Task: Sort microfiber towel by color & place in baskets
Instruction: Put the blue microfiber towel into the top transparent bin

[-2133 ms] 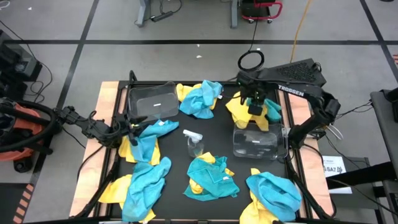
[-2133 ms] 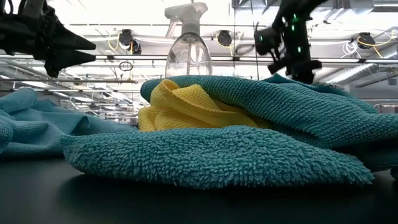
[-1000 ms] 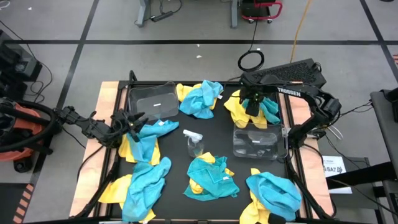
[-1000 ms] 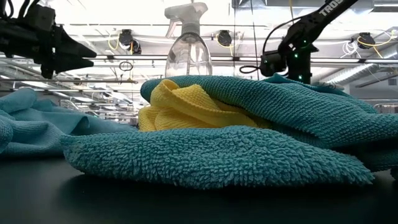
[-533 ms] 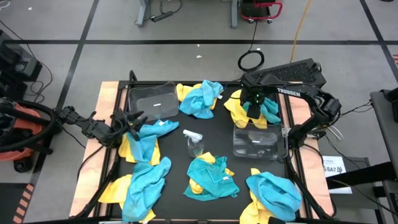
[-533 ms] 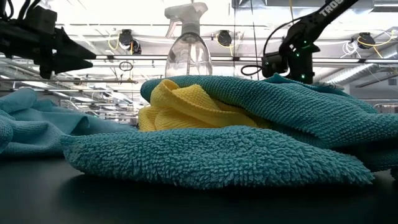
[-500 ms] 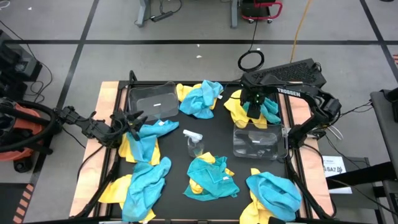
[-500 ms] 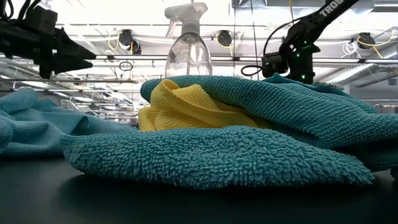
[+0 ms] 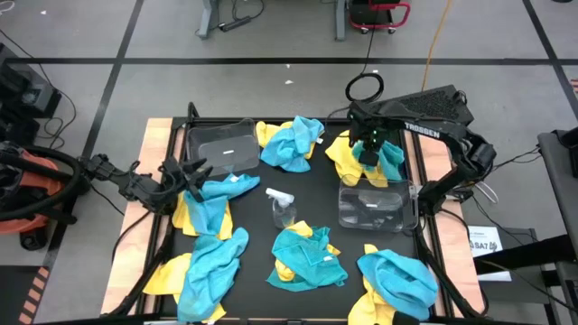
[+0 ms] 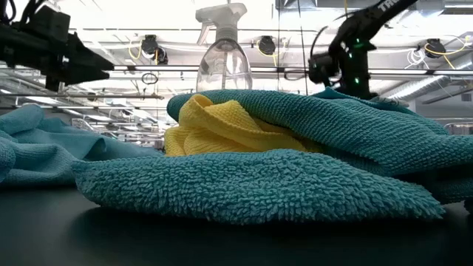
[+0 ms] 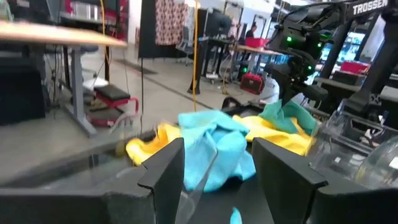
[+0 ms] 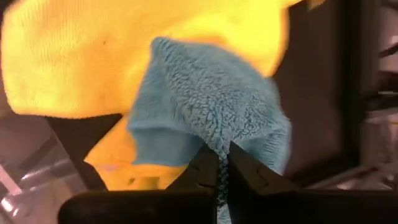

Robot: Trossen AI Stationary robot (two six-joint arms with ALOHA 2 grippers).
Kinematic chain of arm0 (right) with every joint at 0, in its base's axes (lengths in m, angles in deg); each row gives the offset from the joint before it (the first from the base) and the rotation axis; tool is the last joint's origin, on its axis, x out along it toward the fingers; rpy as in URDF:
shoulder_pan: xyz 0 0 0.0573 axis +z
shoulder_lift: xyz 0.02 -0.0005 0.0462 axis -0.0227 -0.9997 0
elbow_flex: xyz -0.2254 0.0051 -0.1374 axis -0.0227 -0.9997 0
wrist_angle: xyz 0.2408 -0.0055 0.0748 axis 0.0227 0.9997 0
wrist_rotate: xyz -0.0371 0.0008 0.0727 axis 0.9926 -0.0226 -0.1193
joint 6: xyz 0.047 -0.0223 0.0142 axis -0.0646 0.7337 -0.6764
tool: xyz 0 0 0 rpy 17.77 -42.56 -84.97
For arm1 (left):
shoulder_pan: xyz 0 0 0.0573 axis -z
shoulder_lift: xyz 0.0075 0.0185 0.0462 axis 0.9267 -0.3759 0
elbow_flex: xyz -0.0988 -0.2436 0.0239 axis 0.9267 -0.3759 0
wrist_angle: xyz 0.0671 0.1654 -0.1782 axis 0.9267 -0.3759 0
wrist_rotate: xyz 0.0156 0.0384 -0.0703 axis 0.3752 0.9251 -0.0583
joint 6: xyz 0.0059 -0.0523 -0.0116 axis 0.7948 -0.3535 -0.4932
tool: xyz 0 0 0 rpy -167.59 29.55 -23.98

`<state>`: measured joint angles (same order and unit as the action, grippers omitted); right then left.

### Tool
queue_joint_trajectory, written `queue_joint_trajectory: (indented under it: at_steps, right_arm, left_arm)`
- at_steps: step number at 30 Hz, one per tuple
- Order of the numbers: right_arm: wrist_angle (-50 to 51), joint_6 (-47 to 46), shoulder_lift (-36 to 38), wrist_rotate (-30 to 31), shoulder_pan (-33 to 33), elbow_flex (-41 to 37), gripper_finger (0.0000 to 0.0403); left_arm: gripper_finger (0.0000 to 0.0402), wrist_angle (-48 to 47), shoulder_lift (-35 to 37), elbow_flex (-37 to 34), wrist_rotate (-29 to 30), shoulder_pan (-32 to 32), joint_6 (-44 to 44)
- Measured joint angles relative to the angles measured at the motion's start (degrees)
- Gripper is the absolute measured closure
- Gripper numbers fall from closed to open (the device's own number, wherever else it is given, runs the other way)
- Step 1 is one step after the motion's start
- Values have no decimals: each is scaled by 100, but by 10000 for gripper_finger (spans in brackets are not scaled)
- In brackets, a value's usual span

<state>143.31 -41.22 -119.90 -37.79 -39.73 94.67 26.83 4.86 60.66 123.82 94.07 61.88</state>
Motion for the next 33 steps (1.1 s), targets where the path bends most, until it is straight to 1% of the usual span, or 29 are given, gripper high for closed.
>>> queue_joint_trajectory:
  at_steps: [2,4,7,11,15,20,25,29,33]
  right_arm:
    - [169,4,66,-5,20,377,400]
    - [341,31,134,-17,26,794,400]
    - [581,107,231,-45,36,1442,401]
    - [647,247,337,-84,113,2169,402]
    - [597,345,378,-519,244,2815,402]
    - [383,454,376,-831,497,3466,402]
    - [8,625,372,-1097,769,3888,403]
    - [-435,695,372,-1511,999,4019,403]
    - [-874,786,341,-1813,1305,4027,403]
  left_arm:
    - [206,336,0,0,-88,-25,438]
    - [206,742,-2,0,-312,-80,929]
    - [206,1337,-2,0,-814,-202,1658]
    - [206,2085,-9,-2,-1465,-432,2502]
    - [202,2453,-168,-2,-1742,-711,3058]
    - [166,2779,-642,102,-2286,-1094,3174]
    - [118,3620,-1419,230,-2831,-1575,3231]
    - [90,3907,-2167,504,-3218,-2096,3211]
    - [78,4058,-2946,928,-3685,-2585,3171]
